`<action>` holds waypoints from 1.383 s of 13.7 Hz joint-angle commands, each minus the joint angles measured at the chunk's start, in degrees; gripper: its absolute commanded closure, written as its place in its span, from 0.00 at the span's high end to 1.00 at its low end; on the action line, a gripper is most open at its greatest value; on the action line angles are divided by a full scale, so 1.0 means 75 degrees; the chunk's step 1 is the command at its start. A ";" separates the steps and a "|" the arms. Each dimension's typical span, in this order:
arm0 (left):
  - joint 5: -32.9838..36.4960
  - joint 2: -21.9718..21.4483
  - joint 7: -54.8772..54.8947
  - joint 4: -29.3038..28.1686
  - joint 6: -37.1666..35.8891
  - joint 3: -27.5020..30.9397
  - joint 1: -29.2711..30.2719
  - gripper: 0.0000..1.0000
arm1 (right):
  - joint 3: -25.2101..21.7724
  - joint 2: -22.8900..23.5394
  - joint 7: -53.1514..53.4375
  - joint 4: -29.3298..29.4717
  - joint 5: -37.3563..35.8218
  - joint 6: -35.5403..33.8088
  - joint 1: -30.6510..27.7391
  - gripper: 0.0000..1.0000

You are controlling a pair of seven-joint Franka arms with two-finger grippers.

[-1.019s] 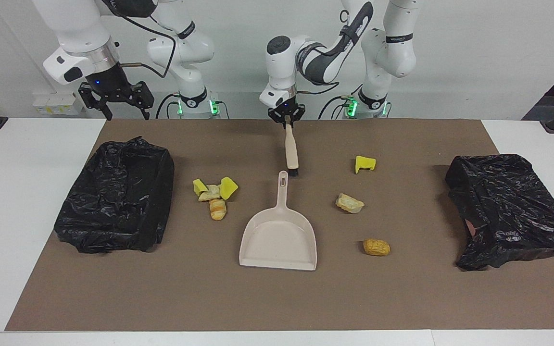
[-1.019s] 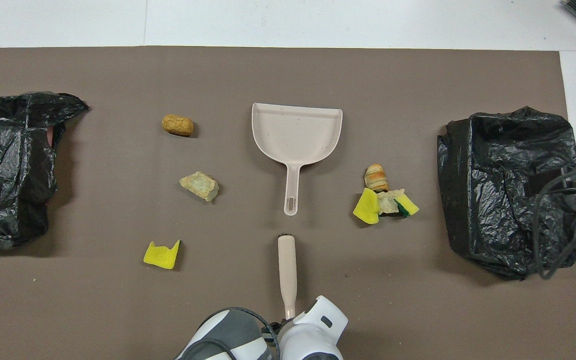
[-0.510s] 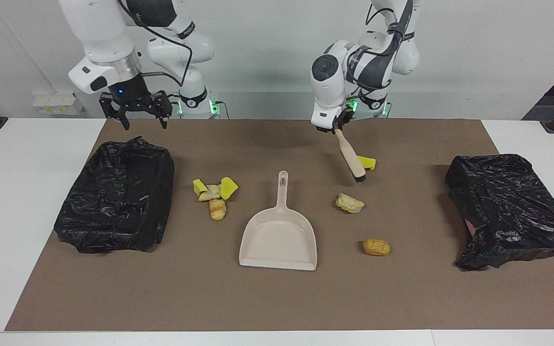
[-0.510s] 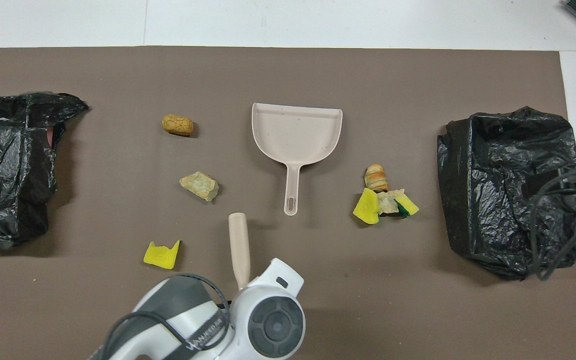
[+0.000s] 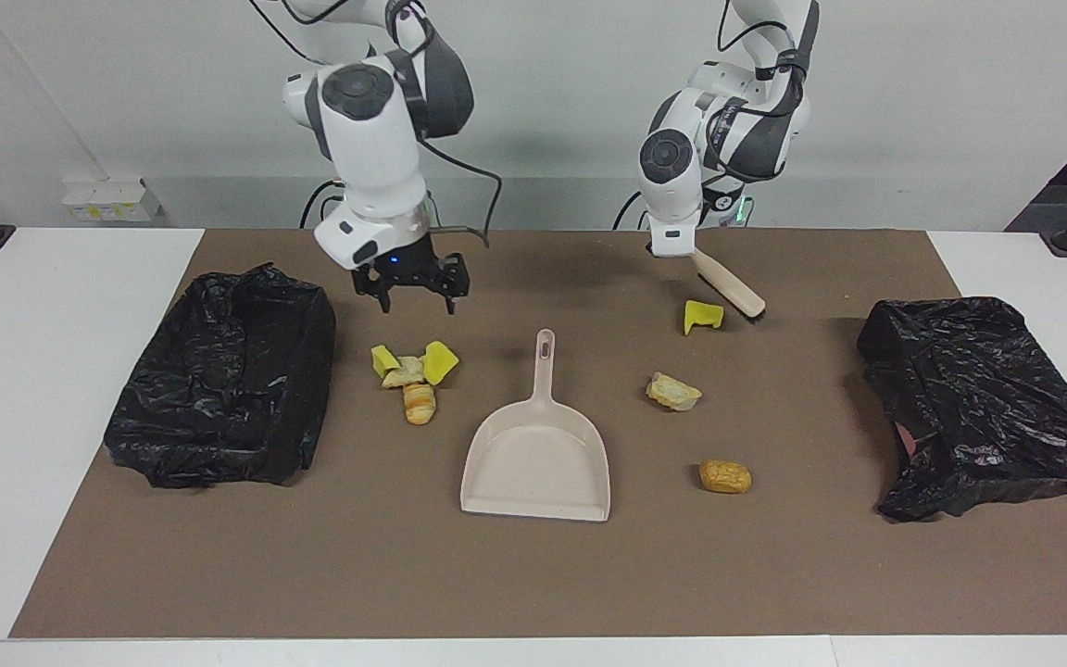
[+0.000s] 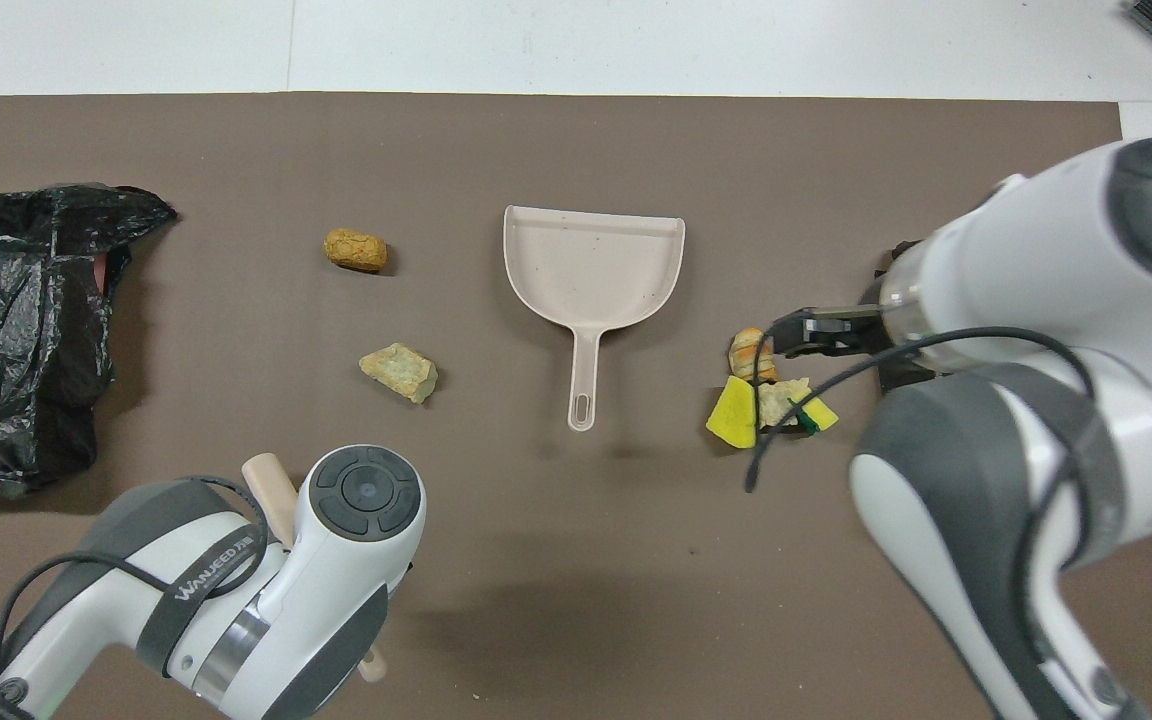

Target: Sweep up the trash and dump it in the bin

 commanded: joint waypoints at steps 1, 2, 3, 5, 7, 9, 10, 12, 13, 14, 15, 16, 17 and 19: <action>-0.0259 -0.0504 -0.0884 -0.0601 0.0466 -0.0106 0.0142 0.00 | 0.0440 0.0691 0.1001 0.0176 0.0062 0.0627 0.0177 1.00; -0.0528 -0.0562 -0.1120 -0.0742 0.0676 -0.0095 0.0142 0.00 | 0.0499 0.0914 0.1282 0.0187 0.0051 0.0932 0.0294 1.00; -0.0624 -0.0574 -0.1424 -0.0824 0.1119 -0.0095 0.0142 0.00 | 0.0500 0.1148 0.1459 0.0187 0.0050 0.1225 0.0470 1.00; -0.0962 -0.0528 -0.1883 -0.0999 0.2034 -0.0095 0.0316 0.00 | 0.0500 0.1570 0.1822 0.0187 -0.0008 0.1694 0.0833 1.00; -0.1269 -0.0528 -0.1895 -0.1118 0.2271 -0.0095 0.0446 0.00 | 0.0500 0.1771 0.2081 0.0187 -0.0242 0.2070 0.1022 1.00; -0.1468 -0.0411 -0.1896 -0.1059 0.2703 -0.0095 0.0668 0.00 | 0.0500 0.1935 0.2117 0.0176 -0.0359 0.2153 0.1022 1.00; -0.1480 -0.0341 -0.1907 -0.1025 0.3019 -0.0095 0.0762 0.00 | 0.0488 0.2017 0.2117 0.0164 -0.0522 0.2269 0.1022 1.00; -0.1492 0.0173 -0.1814 -0.0500 0.3443 -0.0094 0.1077 0.00 | 0.0488 0.2041 0.2117 0.0176 -0.0594 0.2259 0.1011 1.00; -0.1480 0.0477 -0.1813 -0.0102 0.3467 -0.0095 0.1172 0.00 | 0.0488 0.2029 0.2117 0.0164 -0.0675 0.2247 0.1022 0.92; -0.1480 0.0701 -0.1767 0.0273 0.3502 -0.0095 0.1196 0.00 | 0.0488 0.2029 0.2094 0.0141 -0.0734 0.2236 0.1011 0.69; -0.1480 0.0912 -0.1535 0.0578 0.3584 -0.0095 0.1196 0.00 | 0.0488 0.2029 0.2036 0.0141 -0.0723 0.2224 0.0999 0.40; -0.1492 0.1088 -0.1091 0.0848 0.3573 -0.0095 0.1243 0.00 | 0.0488 0.2029 0.2024 0.0129 -0.0723 0.2177 0.0987 0.05; -0.1550 0.1148 -0.0600 0.0920 0.3608 -0.0106 0.1348 0.00 | 0.0488 0.2018 0.2081 0.0117 -0.0723 0.2154 0.0987 0.00; -0.1597 0.1183 0.0269 0.0968 0.3562 -0.0095 0.1360 0.00 | 0.0476 0.2029 0.2012 0.0140 -0.0735 0.2165 0.0941 0.00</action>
